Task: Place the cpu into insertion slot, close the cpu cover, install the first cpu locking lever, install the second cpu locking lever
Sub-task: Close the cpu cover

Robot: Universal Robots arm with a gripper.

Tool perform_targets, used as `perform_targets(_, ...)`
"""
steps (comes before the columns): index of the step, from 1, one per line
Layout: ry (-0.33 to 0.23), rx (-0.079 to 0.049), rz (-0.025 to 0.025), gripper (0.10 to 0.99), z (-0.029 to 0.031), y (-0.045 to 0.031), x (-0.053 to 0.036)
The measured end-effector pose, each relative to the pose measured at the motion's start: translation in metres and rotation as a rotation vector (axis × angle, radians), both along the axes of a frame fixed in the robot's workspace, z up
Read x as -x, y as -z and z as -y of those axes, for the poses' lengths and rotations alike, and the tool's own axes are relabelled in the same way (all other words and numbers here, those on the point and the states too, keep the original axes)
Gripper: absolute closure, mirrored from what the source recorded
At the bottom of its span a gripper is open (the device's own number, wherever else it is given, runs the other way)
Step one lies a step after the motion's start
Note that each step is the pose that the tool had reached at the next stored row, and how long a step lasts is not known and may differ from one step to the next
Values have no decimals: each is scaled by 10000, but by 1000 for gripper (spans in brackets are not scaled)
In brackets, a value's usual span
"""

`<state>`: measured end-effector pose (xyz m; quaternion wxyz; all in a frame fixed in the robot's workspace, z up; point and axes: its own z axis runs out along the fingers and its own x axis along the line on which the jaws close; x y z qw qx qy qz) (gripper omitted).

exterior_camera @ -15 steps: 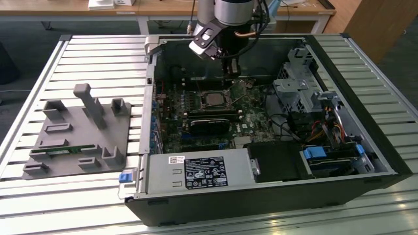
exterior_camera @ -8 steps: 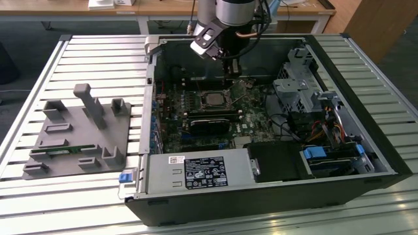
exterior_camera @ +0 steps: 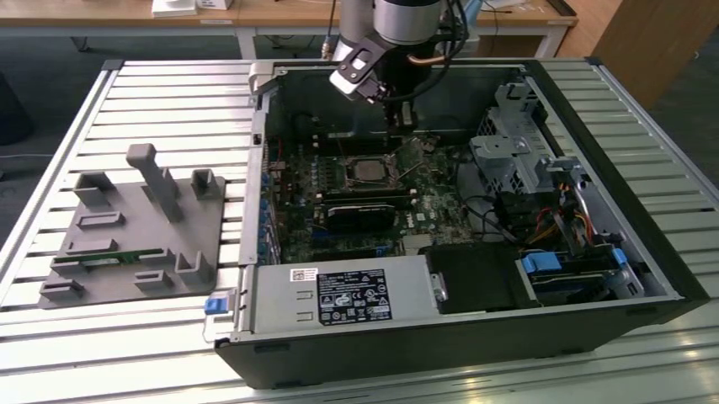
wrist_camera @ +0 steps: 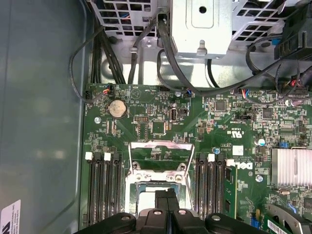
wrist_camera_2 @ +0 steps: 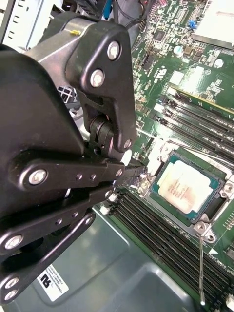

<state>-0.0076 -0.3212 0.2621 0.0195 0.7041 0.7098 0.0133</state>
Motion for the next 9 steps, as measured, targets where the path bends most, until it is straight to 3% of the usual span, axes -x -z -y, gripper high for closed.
perform_targets(9,0,1,0,965,0,0,-22)
